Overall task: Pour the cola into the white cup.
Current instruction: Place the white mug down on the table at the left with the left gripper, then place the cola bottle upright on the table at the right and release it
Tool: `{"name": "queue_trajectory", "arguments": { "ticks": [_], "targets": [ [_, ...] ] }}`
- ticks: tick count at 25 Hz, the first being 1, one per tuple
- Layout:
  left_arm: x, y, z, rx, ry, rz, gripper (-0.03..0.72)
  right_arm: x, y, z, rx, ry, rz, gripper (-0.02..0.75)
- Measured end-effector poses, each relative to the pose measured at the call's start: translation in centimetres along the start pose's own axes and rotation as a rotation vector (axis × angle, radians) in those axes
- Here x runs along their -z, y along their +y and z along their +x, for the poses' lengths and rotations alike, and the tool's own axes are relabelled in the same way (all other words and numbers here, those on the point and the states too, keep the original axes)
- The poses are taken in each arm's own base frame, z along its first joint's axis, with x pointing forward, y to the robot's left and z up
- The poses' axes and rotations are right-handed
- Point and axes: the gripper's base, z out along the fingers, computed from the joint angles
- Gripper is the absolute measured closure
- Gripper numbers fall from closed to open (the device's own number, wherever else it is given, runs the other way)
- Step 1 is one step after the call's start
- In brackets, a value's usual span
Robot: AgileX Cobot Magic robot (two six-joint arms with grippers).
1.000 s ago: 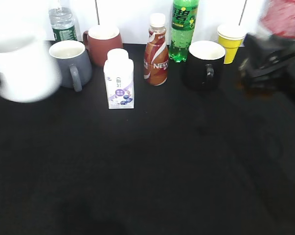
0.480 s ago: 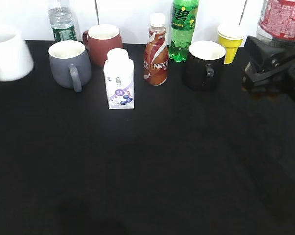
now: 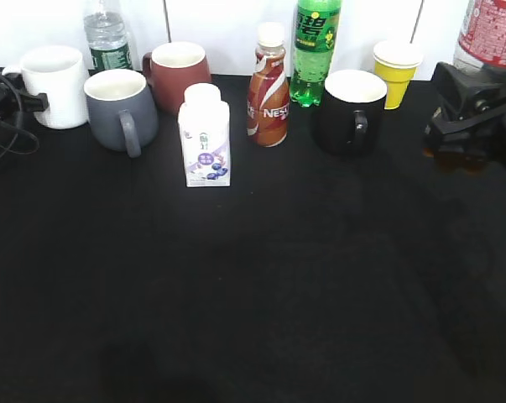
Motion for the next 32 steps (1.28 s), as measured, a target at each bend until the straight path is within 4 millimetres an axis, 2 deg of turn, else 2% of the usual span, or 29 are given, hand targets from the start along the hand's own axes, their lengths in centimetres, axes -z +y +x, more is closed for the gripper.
{"name": "queue_trajectory", "arguments": {
  "ticks": [3,5,8,11,14,15,18,21,24,27,29,30,32],
  "targets": [
    [0.5,-0.2,0.1,0.018,0.008,0.011,0.407,0.0,0.0,0.0,0.002,0.000,0.001,0.353],
    [2.0,-0.4,0.3,0.028,0.050,0.009,0.374,0.0,-0.1,0.0,-0.003,0.002,0.012,0.353],
    [6.6,-1.0,0.1,0.050,0.131,-0.004,0.366,0.0,-0.7,0.1,-0.042,0.015,0.079,0.353],
    [11.4,-2.3,-3.0,0.019,0.112,0.040,0.366,-1.1,-2.8,-0.7,-0.073,0.016,0.241,0.353],
    [15.0,-3.4,-7.1,-0.035,0.060,0.088,0.366,-3.9,-5.8,-1.1,-0.043,0.024,0.286,0.353],
    [15.8,-3.9,-8.2,-0.061,0.069,0.103,0.366,-5.1,-6.5,-0.6,-0.043,0.022,0.254,0.353],
    [17.7,-6.0,-11.1,-0.064,0.062,0.154,0.366,-9.1,-7.9,2.8,-0.010,0.004,0.198,0.353],
    [19.1,-8.4,-12.4,-0.064,0.083,0.219,0.366,-12.8,-8.2,7.2,0.006,0.020,0.164,0.353],
    [19.8,-8.9,-13.3,-0.071,0.067,0.234,0.366,-15.9,-8.0,10.1,0.001,0.016,0.120,0.353],
    [19.8,-8.9,-13.2,-0.068,0.071,0.232,0.367,-17.3,-7.9,12.4,0.005,0.029,0.094,0.353],
    [19.8,-8.9,-13.2,-0.066,0.071,0.232,0.368,-17.5,-7.9,12.7,0.007,0.007,0.091,0.353],
    [19.8,-8.9,-13.2,-0.066,0.071,0.232,0.368,-17.5,-7.9,12.7,0.007,0.007,0.090,0.335],
    [19.8,-8.8,-13.2,-0.067,0.072,0.231,0.368,-17.5,-7.9,12.7,0.007,0.007,0.090,0.216]
  ]
}}
